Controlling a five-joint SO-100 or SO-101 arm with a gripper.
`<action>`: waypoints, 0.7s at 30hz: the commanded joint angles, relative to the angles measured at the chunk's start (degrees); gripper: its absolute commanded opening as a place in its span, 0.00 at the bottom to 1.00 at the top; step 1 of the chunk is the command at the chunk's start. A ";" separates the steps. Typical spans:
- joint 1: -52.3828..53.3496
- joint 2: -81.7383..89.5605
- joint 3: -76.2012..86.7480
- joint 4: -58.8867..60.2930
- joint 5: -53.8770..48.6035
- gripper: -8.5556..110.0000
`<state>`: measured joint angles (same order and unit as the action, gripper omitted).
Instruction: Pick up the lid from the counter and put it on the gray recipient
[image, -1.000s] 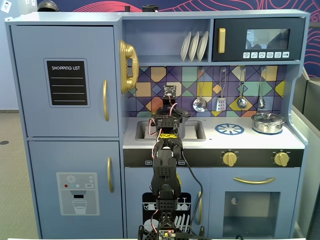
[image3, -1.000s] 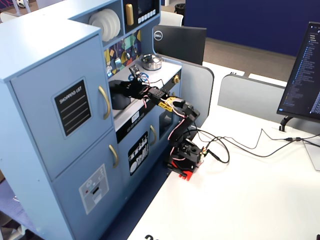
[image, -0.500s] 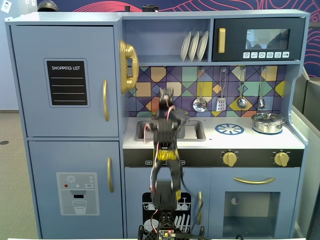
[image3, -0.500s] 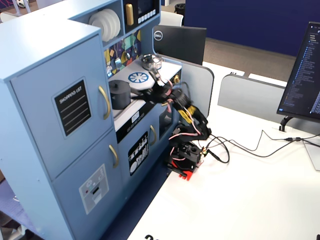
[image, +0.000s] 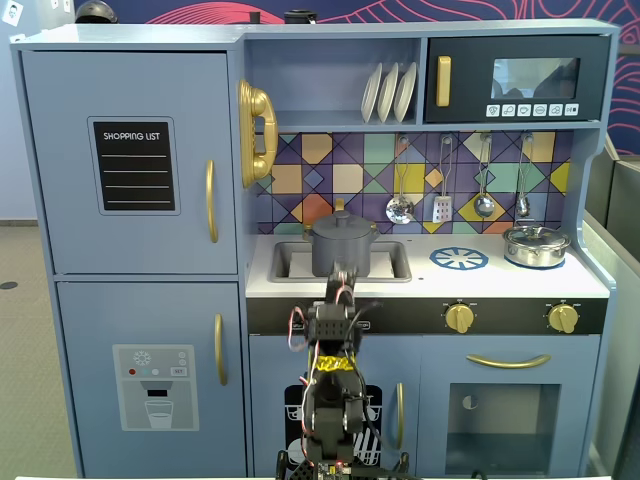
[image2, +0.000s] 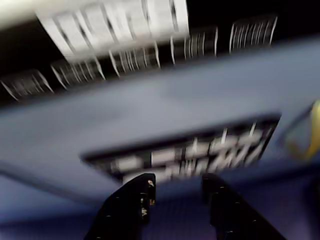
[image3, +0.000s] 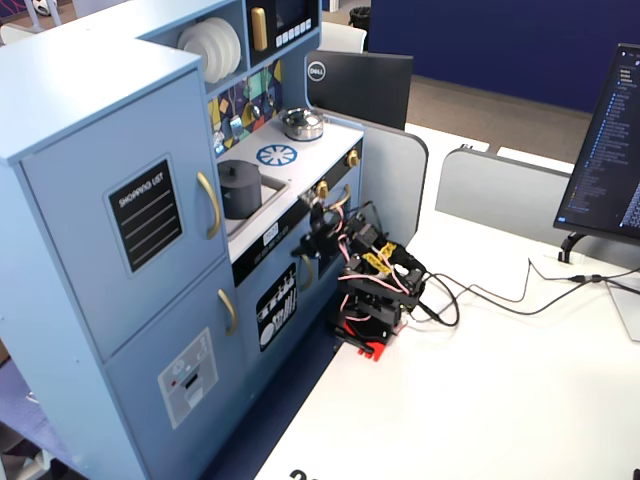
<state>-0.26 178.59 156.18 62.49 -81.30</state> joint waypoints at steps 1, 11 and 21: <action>-0.62 3.43 5.80 -1.85 2.64 0.07; -0.88 3.43 15.73 15.47 -7.03 0.09; -2.55 3.52 15.82 25.14 -5.27 0.09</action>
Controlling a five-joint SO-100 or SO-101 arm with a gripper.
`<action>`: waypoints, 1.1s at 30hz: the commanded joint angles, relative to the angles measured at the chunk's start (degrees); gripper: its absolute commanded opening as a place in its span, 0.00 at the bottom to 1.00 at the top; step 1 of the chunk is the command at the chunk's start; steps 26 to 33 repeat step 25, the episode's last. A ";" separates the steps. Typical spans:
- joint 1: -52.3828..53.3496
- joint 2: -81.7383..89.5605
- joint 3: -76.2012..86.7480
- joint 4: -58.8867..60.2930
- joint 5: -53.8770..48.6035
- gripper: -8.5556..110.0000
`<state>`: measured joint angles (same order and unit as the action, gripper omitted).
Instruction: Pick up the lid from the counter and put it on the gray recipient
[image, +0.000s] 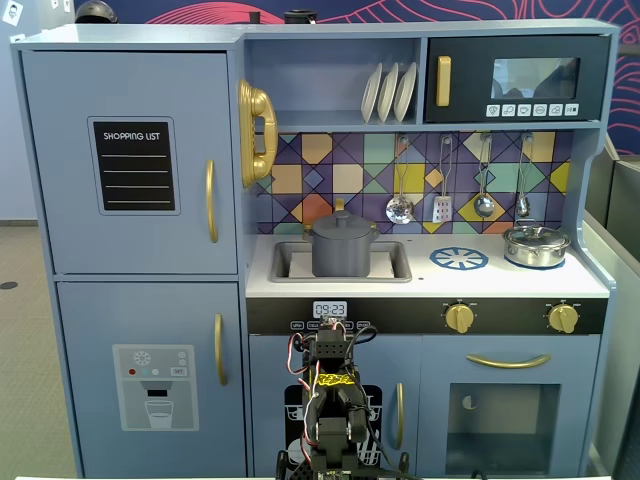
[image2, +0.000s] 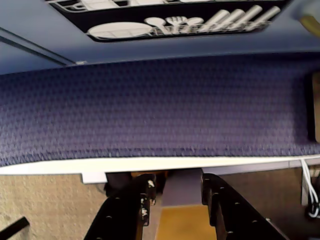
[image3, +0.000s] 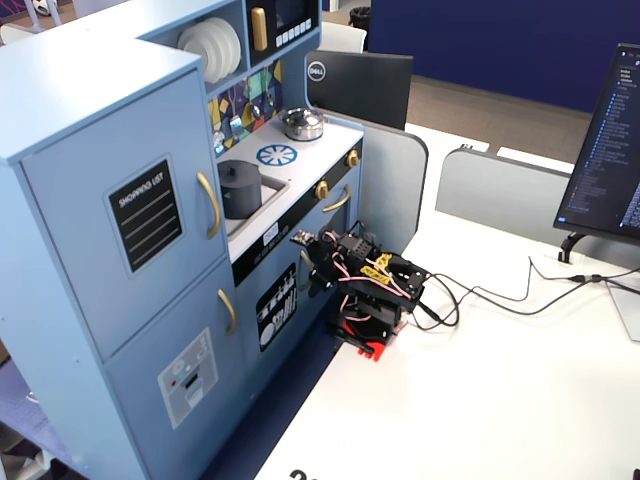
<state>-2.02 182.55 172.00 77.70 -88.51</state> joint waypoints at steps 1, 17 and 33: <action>-0.70 -0.44 0.00 9.93 1.93 0.09; -0.53 -0.44 0.00 9.93 1.93 0.11; -0.53 -0.44 0.00 9.93 1.93 0.12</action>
